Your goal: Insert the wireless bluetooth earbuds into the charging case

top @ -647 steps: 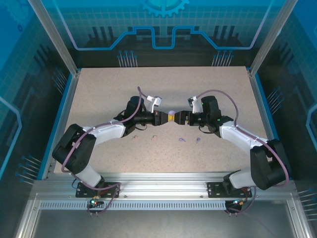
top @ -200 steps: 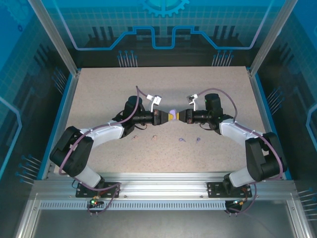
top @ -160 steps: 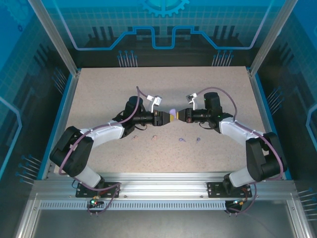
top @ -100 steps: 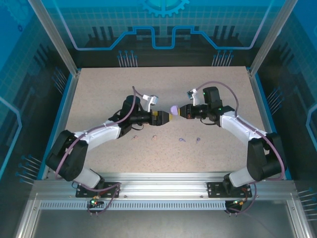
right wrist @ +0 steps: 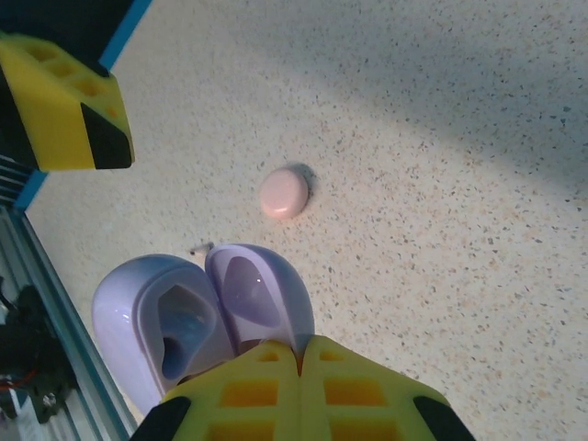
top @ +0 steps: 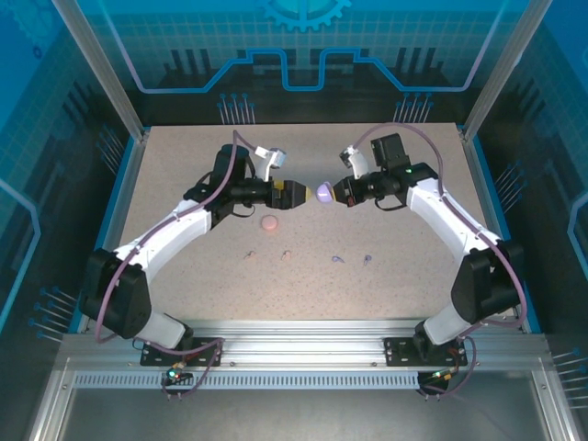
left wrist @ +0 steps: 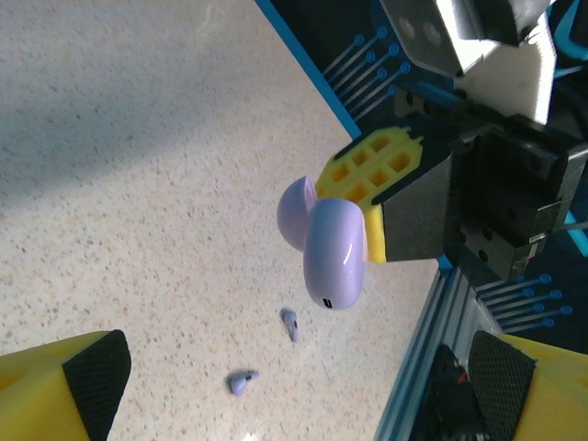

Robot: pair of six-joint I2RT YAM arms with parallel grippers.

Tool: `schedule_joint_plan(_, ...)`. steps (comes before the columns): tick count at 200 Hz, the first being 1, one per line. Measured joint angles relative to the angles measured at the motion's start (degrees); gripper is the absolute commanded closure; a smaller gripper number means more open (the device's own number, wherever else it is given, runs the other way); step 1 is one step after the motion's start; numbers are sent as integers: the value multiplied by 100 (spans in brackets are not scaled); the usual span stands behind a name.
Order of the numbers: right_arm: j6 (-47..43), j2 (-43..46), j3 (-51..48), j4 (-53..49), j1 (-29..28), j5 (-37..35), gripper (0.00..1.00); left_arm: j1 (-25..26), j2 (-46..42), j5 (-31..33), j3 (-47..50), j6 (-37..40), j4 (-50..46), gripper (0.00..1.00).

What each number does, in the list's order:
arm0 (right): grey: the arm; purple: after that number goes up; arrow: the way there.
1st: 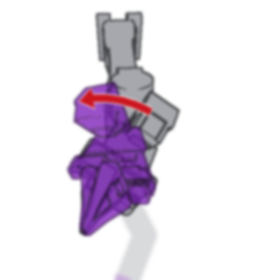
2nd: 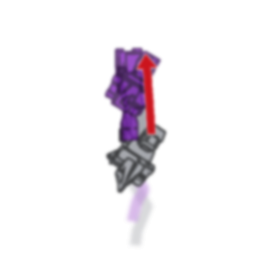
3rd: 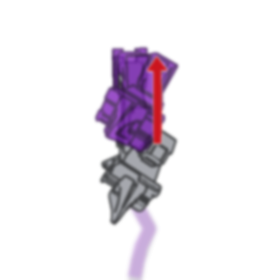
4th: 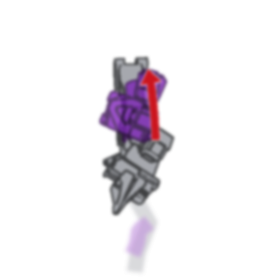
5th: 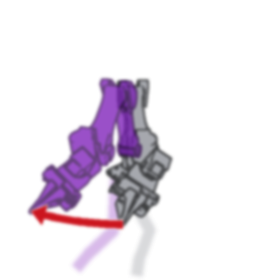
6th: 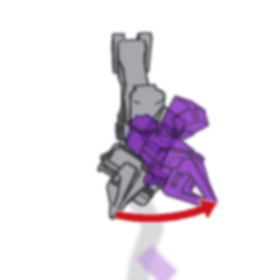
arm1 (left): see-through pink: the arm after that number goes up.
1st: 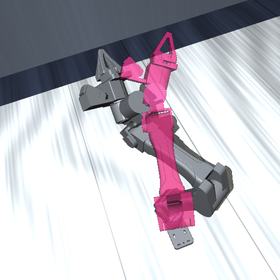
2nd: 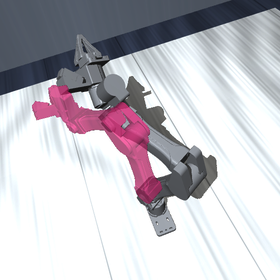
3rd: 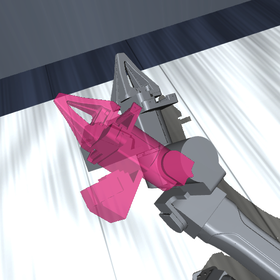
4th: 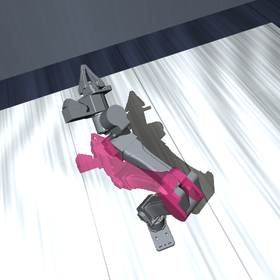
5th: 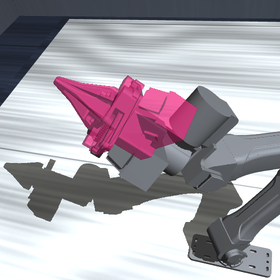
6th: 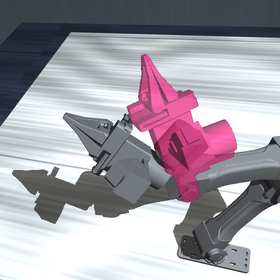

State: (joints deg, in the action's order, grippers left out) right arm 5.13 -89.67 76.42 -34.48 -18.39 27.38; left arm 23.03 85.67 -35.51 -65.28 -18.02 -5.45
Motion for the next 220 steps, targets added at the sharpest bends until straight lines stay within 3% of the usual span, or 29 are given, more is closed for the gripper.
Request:
schedule_joint_plan(56, -479, -13, 94, -562, -120, -382, 100, 0, 1152, -1222, -1239, 586, -1497, 1)
schedule_joint_plan(90, -498, -13, 94, -553, -227, -603, 100, 0, 1423, -1652, -1510, 1097, -2238, 1)
schedule_joint_plan(171, -706, -280, 409, -542, -850, -883, 100, 0, 1644, -1770, -1810, 2173, -3224, 13)
schedule_joint_plan(220, -876, -358, 468, -675, -1093, -1023, 100, 0, 1661, -1773, -1825, 2546, -3434, 32)
